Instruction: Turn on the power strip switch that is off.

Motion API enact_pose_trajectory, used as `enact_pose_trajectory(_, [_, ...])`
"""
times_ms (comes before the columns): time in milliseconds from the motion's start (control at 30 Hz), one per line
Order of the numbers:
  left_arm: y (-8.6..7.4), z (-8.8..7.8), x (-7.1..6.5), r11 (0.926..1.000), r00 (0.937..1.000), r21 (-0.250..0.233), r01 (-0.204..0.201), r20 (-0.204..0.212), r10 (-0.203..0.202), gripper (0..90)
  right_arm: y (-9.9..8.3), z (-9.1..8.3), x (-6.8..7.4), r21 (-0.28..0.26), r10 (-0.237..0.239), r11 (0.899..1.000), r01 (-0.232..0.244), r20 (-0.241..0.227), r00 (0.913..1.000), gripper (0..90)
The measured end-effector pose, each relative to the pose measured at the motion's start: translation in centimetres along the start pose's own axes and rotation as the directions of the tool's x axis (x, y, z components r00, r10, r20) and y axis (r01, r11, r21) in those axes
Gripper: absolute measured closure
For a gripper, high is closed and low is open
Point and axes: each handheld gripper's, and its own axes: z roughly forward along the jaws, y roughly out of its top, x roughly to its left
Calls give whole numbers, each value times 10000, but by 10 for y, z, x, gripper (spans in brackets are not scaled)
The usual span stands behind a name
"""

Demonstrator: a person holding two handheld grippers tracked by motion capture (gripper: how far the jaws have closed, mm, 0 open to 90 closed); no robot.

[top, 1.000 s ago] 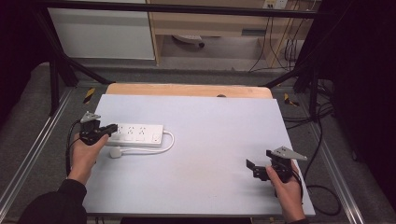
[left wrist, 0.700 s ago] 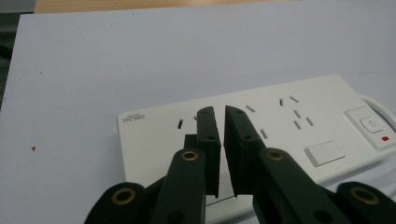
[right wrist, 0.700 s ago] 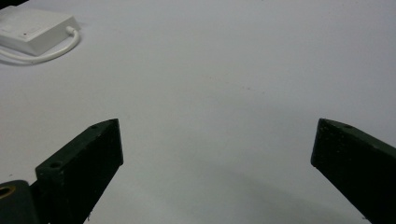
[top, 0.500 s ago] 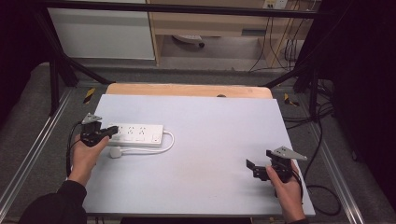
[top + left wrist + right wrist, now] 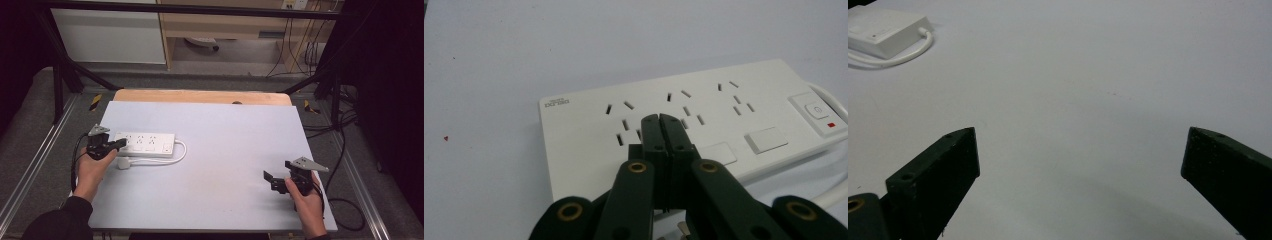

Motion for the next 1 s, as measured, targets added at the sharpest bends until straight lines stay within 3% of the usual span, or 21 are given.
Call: enact_pose_trajectory(1000, [-6,5,-2,9999,9999,83,-123,-23,124,900,0,0,0,-2,-77,10000,77,15,10000,27])
